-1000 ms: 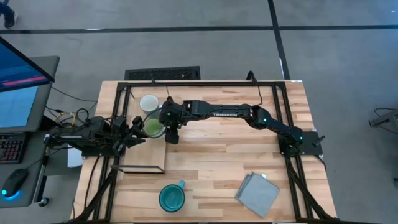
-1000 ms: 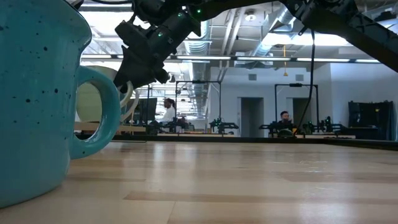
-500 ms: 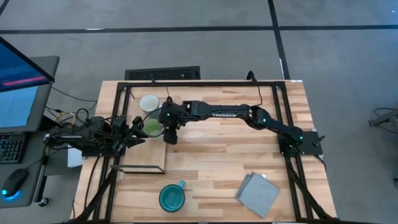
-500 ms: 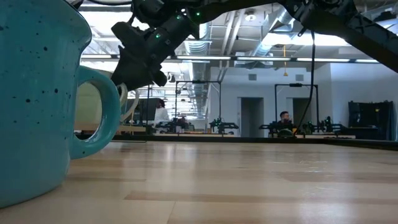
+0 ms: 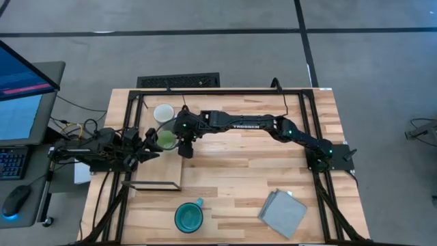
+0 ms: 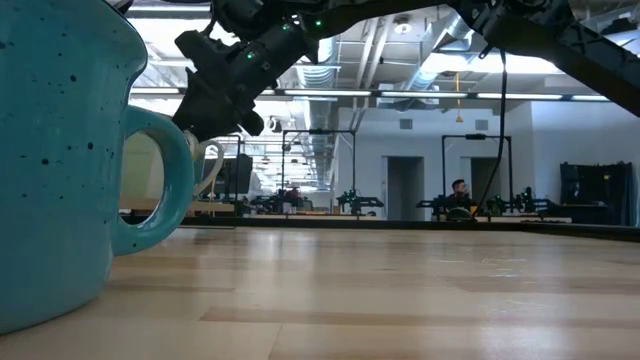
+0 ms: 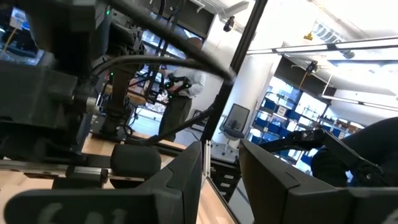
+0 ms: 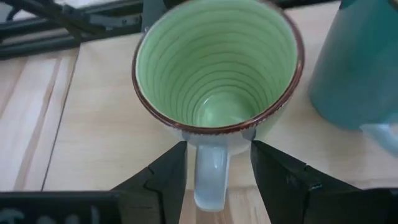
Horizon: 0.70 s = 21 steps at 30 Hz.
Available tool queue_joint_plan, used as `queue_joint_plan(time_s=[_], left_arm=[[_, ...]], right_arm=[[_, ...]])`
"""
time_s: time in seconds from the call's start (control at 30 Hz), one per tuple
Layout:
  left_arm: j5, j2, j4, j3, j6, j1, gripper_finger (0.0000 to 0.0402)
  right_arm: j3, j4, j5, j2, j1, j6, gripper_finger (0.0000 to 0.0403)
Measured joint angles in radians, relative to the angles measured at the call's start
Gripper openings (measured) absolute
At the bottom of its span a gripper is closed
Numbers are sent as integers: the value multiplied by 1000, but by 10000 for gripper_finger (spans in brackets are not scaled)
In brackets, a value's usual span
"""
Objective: Stack small to large cups/mugs on shelf
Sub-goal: Put the green mug on the shelf
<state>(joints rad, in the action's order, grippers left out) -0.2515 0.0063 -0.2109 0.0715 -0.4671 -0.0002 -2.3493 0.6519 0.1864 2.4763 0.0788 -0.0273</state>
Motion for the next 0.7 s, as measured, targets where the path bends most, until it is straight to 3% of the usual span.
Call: queue_joint_plan(time_s=[0.7], left_arm=[[-2, 0, 14, 0, 0, 0, 98]], right_arm=[[0, -48, 0, 0, 3, 0, 198]])
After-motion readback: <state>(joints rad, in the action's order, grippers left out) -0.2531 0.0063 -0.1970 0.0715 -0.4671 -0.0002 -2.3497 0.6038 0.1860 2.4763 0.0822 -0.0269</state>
